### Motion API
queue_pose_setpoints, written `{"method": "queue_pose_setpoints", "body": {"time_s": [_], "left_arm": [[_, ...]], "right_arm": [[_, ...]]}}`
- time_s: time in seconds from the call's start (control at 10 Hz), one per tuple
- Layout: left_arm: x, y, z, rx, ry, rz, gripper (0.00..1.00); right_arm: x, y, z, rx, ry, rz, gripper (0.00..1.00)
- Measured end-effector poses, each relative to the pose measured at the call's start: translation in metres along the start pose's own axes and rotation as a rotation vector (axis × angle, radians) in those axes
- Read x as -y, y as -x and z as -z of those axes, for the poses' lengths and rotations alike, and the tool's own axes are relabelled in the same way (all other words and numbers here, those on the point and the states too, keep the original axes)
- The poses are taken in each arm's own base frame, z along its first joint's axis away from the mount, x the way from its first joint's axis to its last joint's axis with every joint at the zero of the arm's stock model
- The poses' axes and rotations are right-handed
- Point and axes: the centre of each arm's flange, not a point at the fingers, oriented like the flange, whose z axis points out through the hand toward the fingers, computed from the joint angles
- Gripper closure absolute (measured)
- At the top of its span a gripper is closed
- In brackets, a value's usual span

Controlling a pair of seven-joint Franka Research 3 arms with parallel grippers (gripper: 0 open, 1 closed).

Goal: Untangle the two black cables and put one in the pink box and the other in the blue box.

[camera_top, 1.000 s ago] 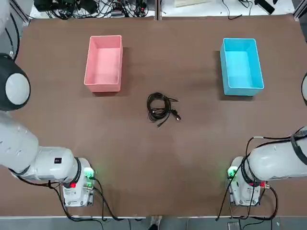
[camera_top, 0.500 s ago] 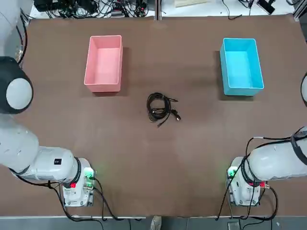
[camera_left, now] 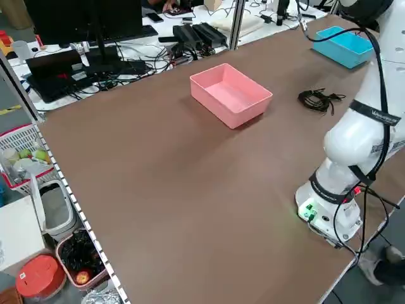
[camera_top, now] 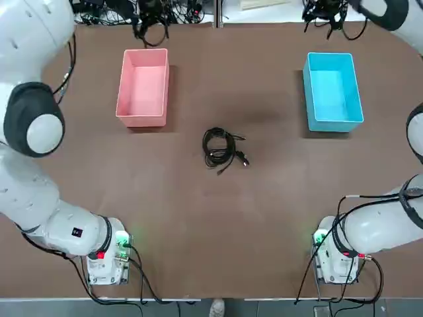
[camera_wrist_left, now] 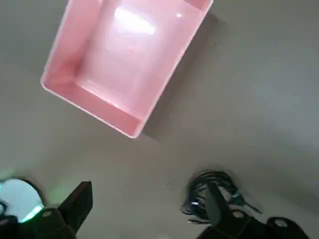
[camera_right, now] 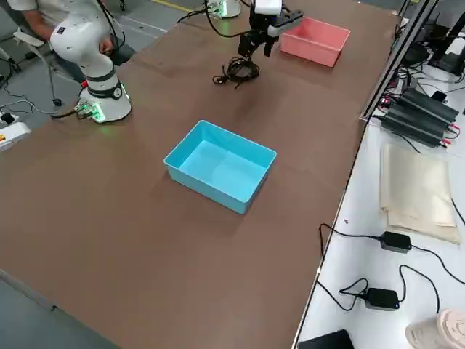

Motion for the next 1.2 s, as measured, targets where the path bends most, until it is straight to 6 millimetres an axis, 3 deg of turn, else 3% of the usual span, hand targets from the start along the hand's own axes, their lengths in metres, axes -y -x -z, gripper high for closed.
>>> {"method": "queue_pose_setpoints", "body": {"time_s": [0.3, 0.5, 0.8, 1.2], "left_arm": [[-0.079, 0.063, -0.069, 0.002, 0.045, 0.298, 0.00], [-0.116, 0.088, -0.118, 0.011, 0.073, 0.492, 0.00], [-0.146, 0.106, -0.183, -0.001, 0.082, 0.707, 0.00], [-0.172, 0.131, -0.256, -0.017, 0.130, 0.912, 0.00]], "right_arm": [[0.022, 0.020, -0.034, -0.004, -0.005, -0.120, 0.00], [0.030, 0.031, -0.062, -0.003, -0.015, -0.161, 0.00], [0.025, 0.039, -0.098, 0.008, -0.031, -0.192, 0.00], [0.024, 0.046, -0.122, -0.006, -0.046, -0.224, 0.00]]}}
